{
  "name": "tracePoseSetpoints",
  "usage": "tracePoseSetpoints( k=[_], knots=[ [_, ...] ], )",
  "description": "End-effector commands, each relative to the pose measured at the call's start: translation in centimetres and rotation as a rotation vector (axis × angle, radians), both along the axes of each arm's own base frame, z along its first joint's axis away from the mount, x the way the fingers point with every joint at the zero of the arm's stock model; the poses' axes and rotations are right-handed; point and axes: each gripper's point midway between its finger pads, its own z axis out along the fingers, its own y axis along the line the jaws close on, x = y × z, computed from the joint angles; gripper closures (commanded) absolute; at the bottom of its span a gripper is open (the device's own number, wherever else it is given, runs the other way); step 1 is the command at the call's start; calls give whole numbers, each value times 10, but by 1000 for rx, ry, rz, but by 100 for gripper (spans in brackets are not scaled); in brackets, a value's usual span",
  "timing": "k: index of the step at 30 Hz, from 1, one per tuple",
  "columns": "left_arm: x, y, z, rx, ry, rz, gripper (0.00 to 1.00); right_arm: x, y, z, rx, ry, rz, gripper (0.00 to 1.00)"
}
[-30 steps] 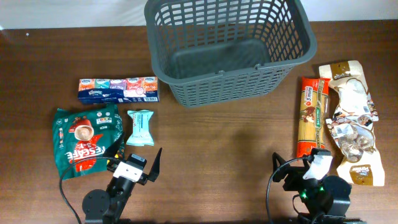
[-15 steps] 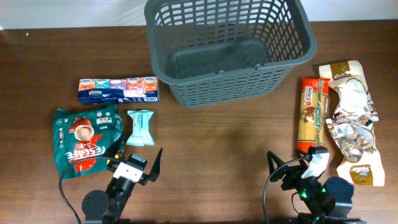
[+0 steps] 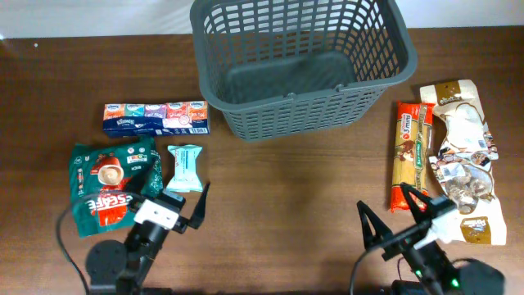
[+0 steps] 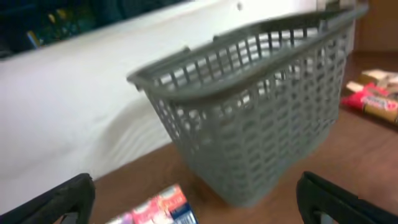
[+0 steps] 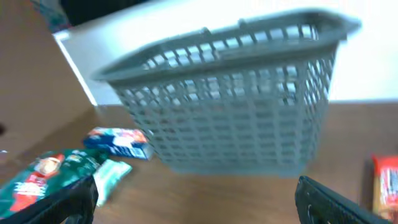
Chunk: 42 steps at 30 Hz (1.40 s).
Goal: Pack container
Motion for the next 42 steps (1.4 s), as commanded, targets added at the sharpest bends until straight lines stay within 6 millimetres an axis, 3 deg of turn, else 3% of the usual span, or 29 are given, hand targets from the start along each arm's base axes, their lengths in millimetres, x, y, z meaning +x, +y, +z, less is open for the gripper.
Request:
tracePoseSetpoints(
  k=[1, 6, 14, 21, 27, 33, 37, 42],
  knots=[
    [2, -8, 48, -3, -41, -46, 1, -21, 12, 41, -28, -84, 63, 1],
    [7, -9, 92, -3, -20, -56, 1, -42, 21, 78, -39, -98, 114, 1],
    [-4, -9, 149, -3, 33, -56, 1, -58, 36, 105, -40, 36, 218, 1],
    [-17, -9, 175, -3, 78, -56, 1, -66, 37, 130, -127, 93, 241, 1],
    [-29, -15, 184, -4, 56, -100, 1, -76, 35, 152, -198, 120, 231, 1],
    [-34, -18, 166, -8, 138, -119, 1, -81, 36, 159, -201, 101, 233, 1],
    [-32, -15, 159, -4, 165, -102, 1, -70, 25, 151, -212, 152, 167, 1],
    [-22, -15, 150, -5, 212, -95, 1, -37, 8, 133, -218, 292, 95, 1]
  ],
)
